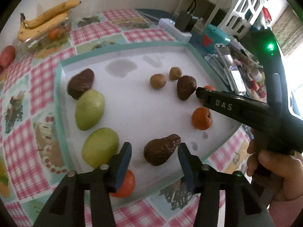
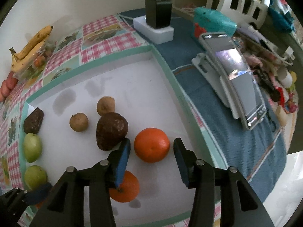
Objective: Organize fruits
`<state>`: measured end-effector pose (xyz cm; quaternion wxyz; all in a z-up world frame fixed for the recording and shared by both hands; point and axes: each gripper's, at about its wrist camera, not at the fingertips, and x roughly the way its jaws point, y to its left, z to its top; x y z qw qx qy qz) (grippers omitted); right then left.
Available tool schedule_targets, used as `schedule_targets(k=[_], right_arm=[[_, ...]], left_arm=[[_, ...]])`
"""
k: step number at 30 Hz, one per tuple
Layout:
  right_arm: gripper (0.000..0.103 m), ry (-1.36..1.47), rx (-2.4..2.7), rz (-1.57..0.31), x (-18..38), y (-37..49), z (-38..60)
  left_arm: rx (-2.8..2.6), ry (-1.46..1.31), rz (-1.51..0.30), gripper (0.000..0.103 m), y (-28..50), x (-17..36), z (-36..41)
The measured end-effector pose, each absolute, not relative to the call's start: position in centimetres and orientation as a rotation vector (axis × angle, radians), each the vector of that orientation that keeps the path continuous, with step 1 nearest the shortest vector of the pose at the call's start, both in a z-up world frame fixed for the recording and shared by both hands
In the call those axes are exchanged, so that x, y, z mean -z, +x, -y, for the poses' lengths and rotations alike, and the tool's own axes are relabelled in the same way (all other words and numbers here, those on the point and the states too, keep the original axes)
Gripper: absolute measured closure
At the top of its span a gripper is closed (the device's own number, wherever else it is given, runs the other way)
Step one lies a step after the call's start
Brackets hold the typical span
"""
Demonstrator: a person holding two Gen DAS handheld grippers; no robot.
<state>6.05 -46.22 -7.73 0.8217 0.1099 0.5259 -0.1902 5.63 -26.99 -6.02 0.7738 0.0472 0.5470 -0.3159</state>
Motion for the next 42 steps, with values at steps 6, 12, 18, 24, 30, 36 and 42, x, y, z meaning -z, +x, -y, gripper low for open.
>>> schedule_targets(k=[6,12,18,24,30,36,42], right_arm=[[0.044,0.210,0.407,-1.067,4.9,5.4,44.4],[0.021,0.212,0.349,-1.044,3.3,5.1,40.7],[0.019,0.208,0.278,-1.044,3.2,5.2,36.0],[0.008,0.176,0.173,-1.039,3.2,4.9,30.6],[0.008,0.122,0.130,-1.027,2.8,3.8,27.3],[0.008,0.040,0.117,-1.013,2.2,2.1,25.7],[0.008,0.024,0.082,-1.003,2.0,0.9,25.1]], left_arm=[[0.588,0.032,-1.135,0.035,6.7,3.6,22.2],[0.233,0.115,-1.083,0.027,8.4,3.5,15.2],[0.019,0.067,-1.022,0.001,8.6,3.2,8.3],[-0.086,0.017,-0.950,0.000,6.4,1.4,3.3],[-0.144,0.062,-0.935,0.000,4.2,0.3,2.1],[-0.100,-0.023,-1.011,0.000,1.9,0.7,0.7],[-0.090,-0.113,-1.044,0.000,1.2,0.8,-0.5]])
